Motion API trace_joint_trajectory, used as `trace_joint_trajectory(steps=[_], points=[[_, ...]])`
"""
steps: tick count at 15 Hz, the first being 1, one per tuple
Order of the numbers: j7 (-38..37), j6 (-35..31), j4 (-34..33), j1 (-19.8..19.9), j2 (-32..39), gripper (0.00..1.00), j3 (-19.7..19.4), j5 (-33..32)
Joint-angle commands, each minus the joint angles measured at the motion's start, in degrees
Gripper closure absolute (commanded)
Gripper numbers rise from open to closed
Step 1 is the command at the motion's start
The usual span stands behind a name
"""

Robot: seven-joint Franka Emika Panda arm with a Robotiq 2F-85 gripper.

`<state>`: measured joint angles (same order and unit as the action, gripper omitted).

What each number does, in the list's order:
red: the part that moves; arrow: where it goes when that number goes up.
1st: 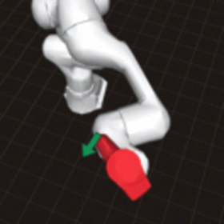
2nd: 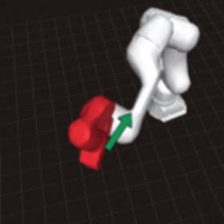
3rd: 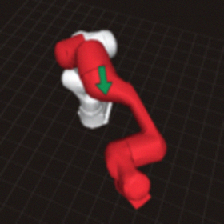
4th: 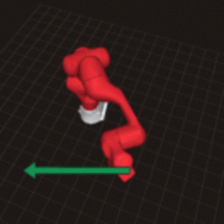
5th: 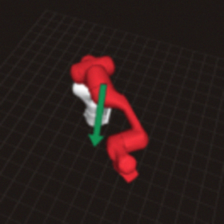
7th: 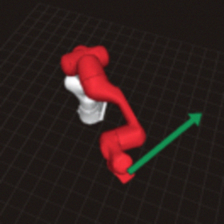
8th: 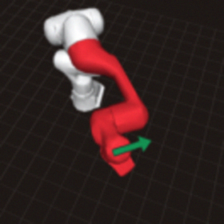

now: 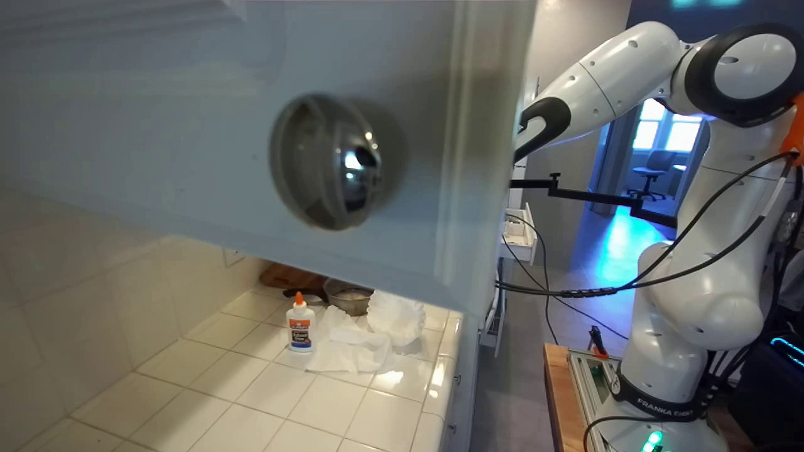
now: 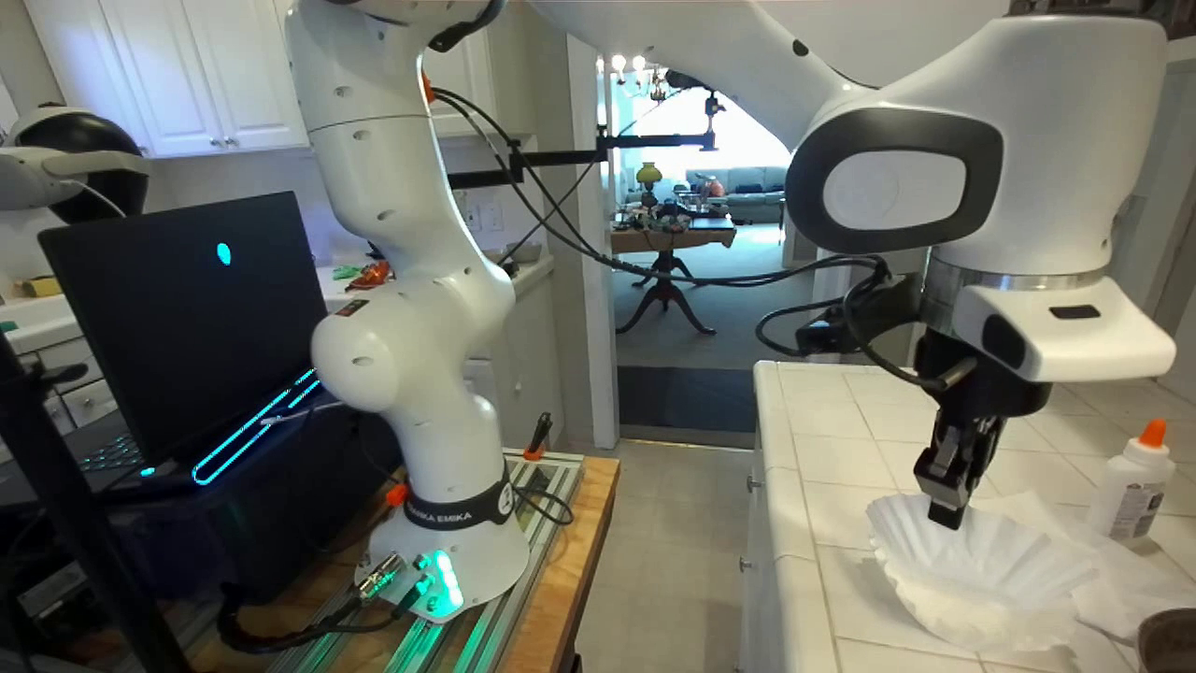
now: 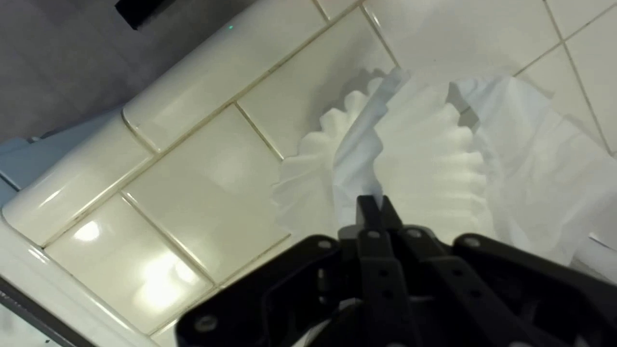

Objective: Unstack the white bowls.

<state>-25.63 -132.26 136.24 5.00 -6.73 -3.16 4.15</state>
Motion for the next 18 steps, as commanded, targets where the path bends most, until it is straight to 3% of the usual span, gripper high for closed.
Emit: trace_joint_trajectory(steps=[1,18], points=[[-0.4,0.8,-0.2,0.1,-2.4,1.0,0.4,-0.1],[3.6,4.7,-1.1,-3.7,-10.5,1.0,4.8,2.6]])
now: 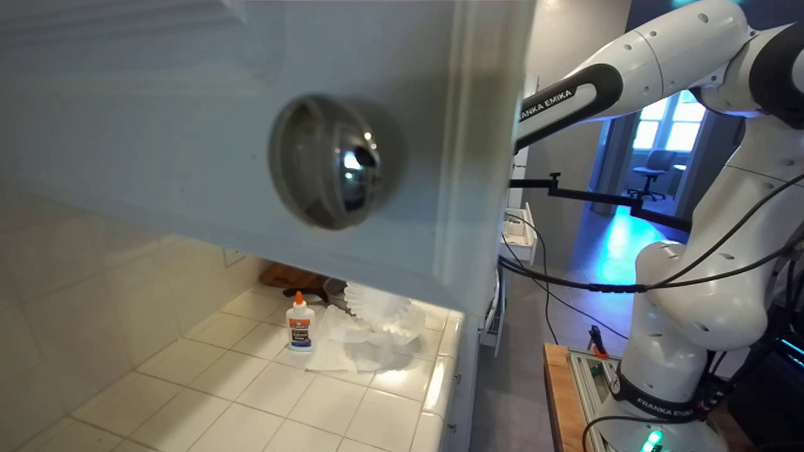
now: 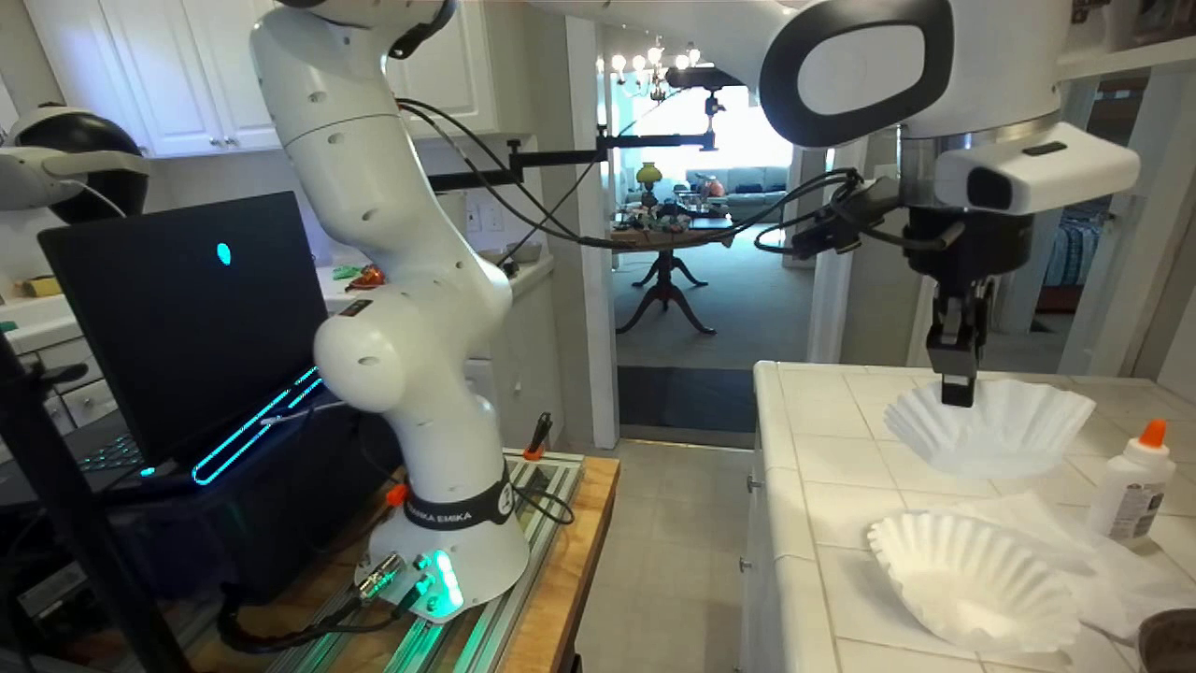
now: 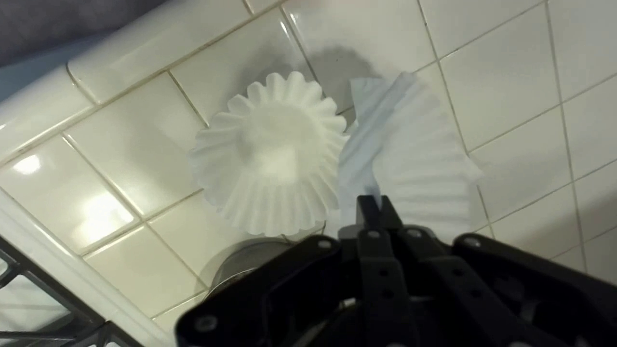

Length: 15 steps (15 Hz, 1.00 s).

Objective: Unstack the white bowls.

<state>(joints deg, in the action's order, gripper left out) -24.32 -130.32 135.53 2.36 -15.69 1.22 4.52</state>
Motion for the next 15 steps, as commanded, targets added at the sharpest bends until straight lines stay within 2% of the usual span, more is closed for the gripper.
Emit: trace_joint_trajectory(steps=[1,4,10,11,15], points=[[2.6,3.3,-0.5,-1.5,-1.7,1.0,0.6,2.5],[4.3,5.3,-0.9,-2.8,-1.6,1.0,1.0,3.6],[14.2,11.1,-1.9,-6.1,0.4,1.0,1.0,7.3],[10.4,8.6,-0.3,-4.8,-0.9,0.99,1.6,5.2],[12.8,9.6,-0.6,-5.5,-0.4,0.99,1.6,5.7]])
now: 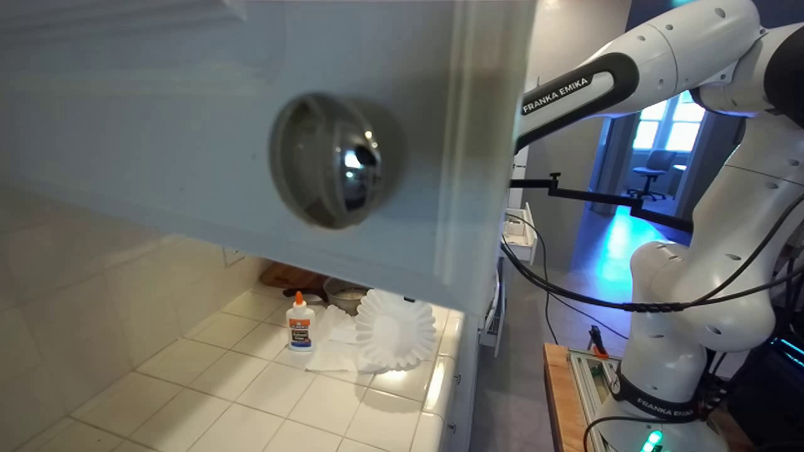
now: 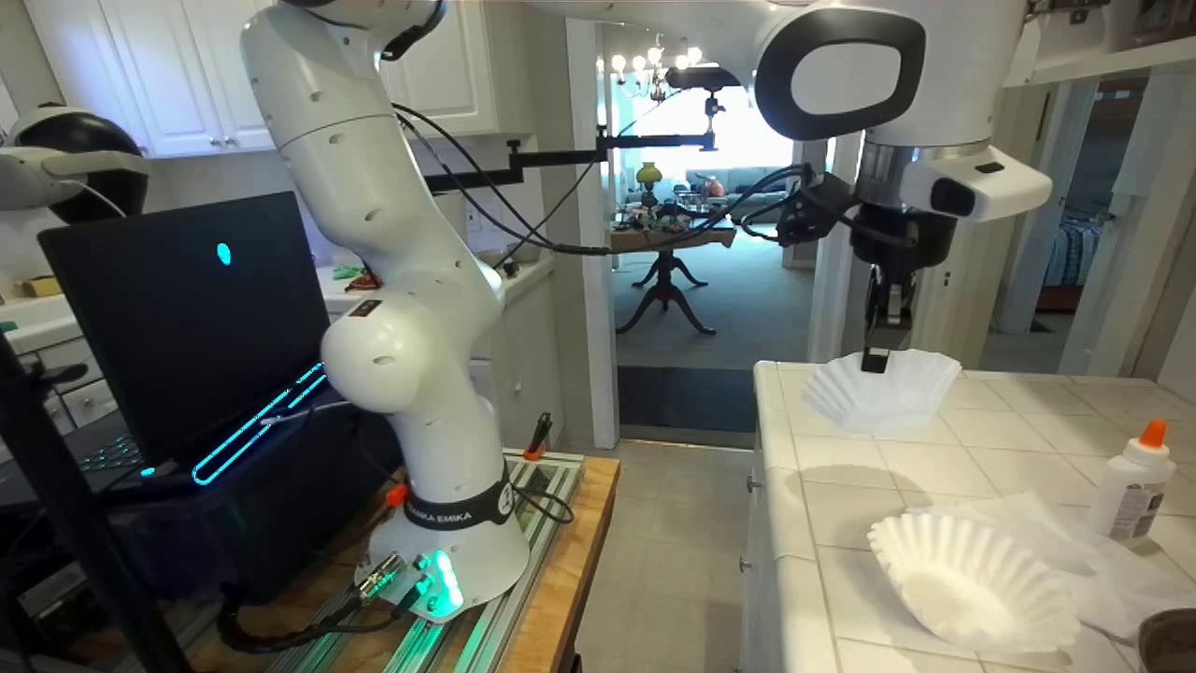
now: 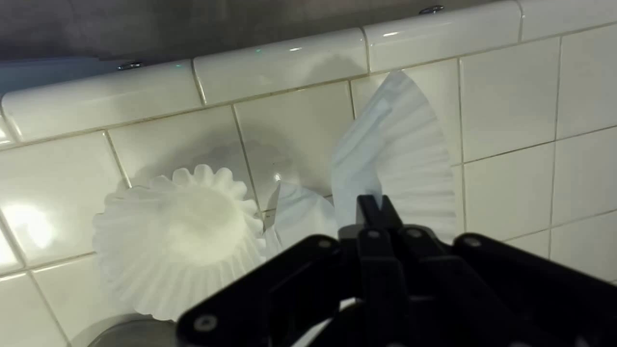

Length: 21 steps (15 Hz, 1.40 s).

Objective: Unstack the white bowls.

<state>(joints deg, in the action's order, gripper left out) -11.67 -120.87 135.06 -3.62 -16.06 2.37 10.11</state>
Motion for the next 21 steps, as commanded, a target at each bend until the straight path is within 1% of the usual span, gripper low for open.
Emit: trace_joint_trajectory(steps=[1,5,7,11,14,18,21], points=[[0.2,0.2,-0.2,0.5,0.1,0.99,0.4,0.1],[0.3,0.3,-0.3,0.5,0.1,0.99,0.4,0.1],[0.6,0.4,-0.5,0.5,1.0,1.0,1.3,-2.9],[6.3,-1.2,-0.8,-1.3,3.5,1.0,3.4,-7.2],[10.2,-4.1,-1.1,-2.4,5.4,1.0,4.3,-7.7],[15.2,-10.7,-0.8,-3.8,7.3,1.0,3.7,-2.4],[20.0,-11.6,-1.3,-4.4,9.6,1.0,3.2,2.2]])
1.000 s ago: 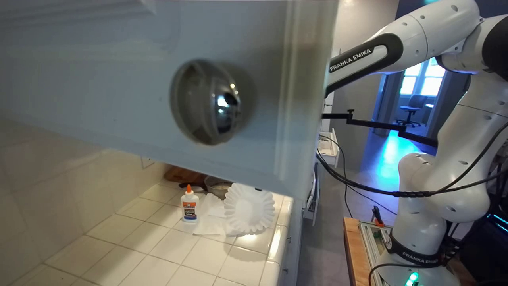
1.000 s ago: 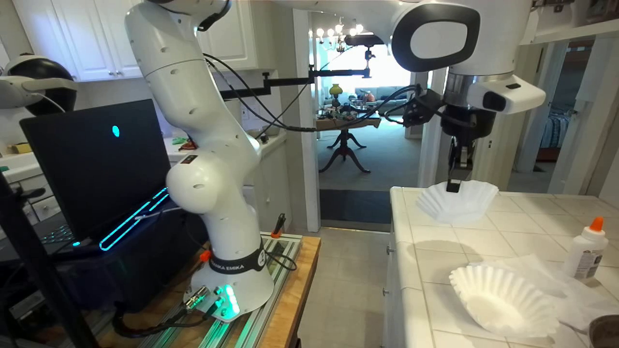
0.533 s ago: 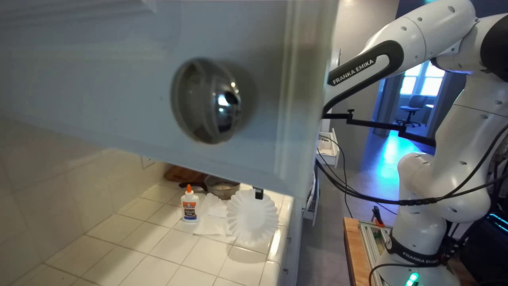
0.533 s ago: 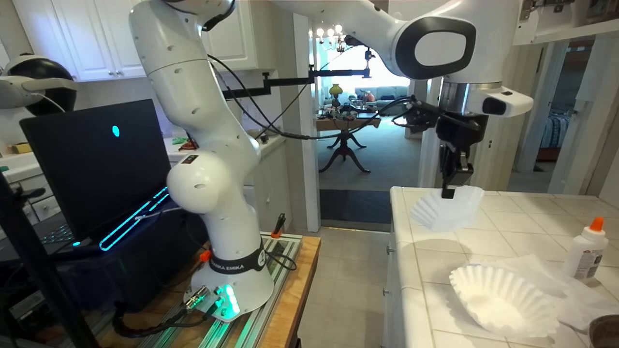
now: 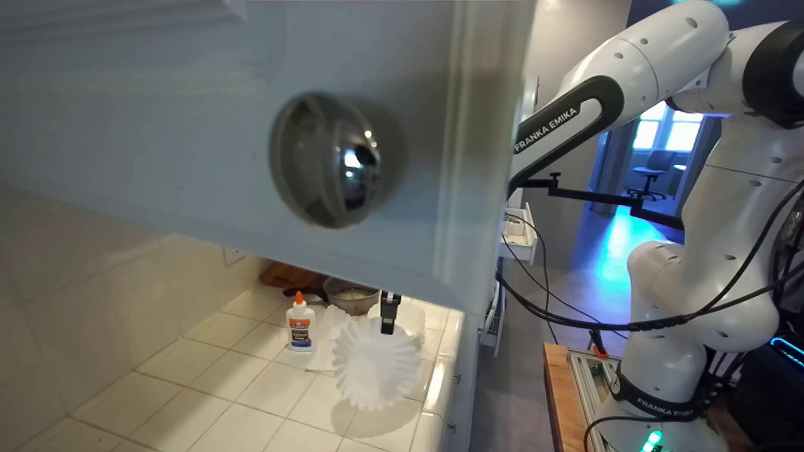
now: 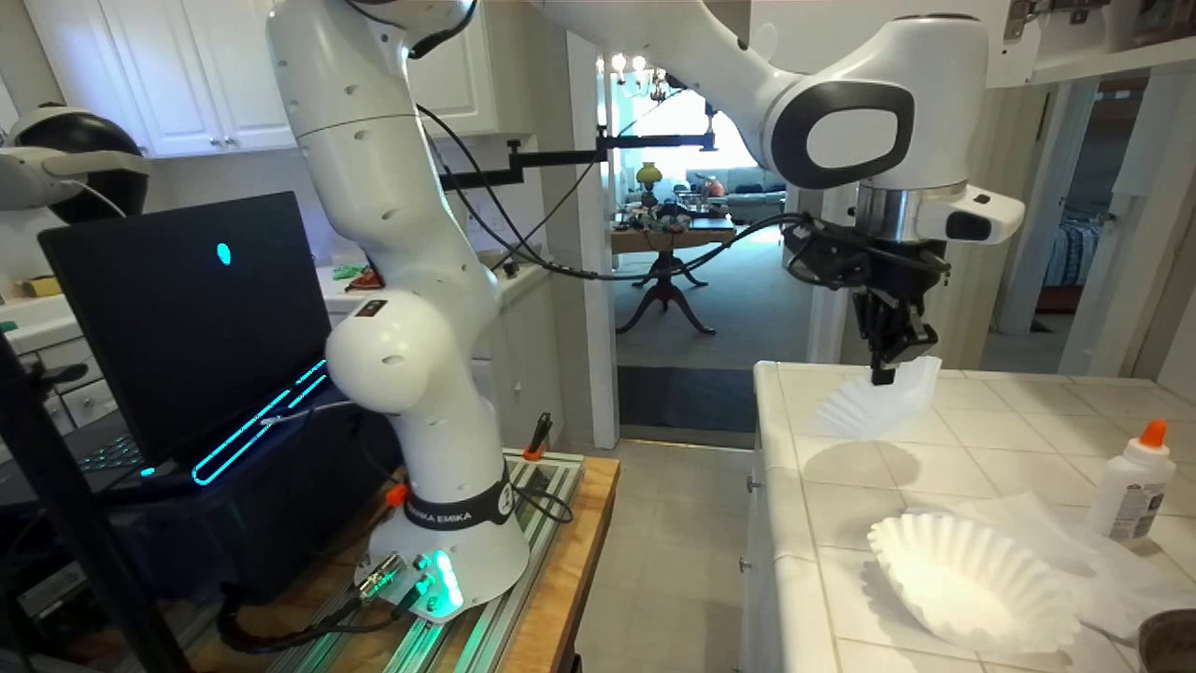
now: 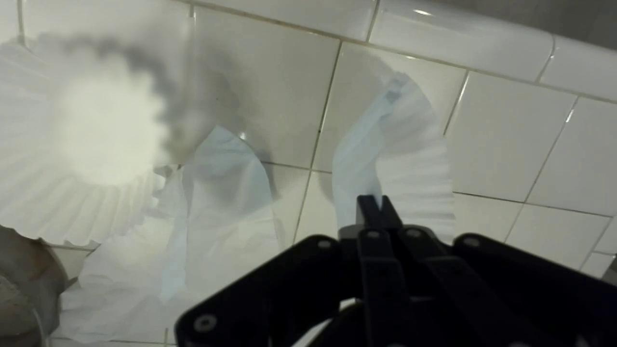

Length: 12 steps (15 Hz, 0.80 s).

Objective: Unstack the white bowls.

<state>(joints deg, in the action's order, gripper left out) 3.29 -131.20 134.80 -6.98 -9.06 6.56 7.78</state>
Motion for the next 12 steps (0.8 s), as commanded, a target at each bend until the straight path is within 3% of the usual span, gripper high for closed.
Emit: trace_joint_trajectory(steps=[1,7,12], points=[[6.9,-1.3,-1.1,-1.2,3.3,1.0,-1.1,6.3],[10.8,0.2,-1.9,-0.6,6.1,1.0,-0.8,10.0],[7.6,-1.0,-2.6,0.1,8.1,1.0,-0.6,6.0]])
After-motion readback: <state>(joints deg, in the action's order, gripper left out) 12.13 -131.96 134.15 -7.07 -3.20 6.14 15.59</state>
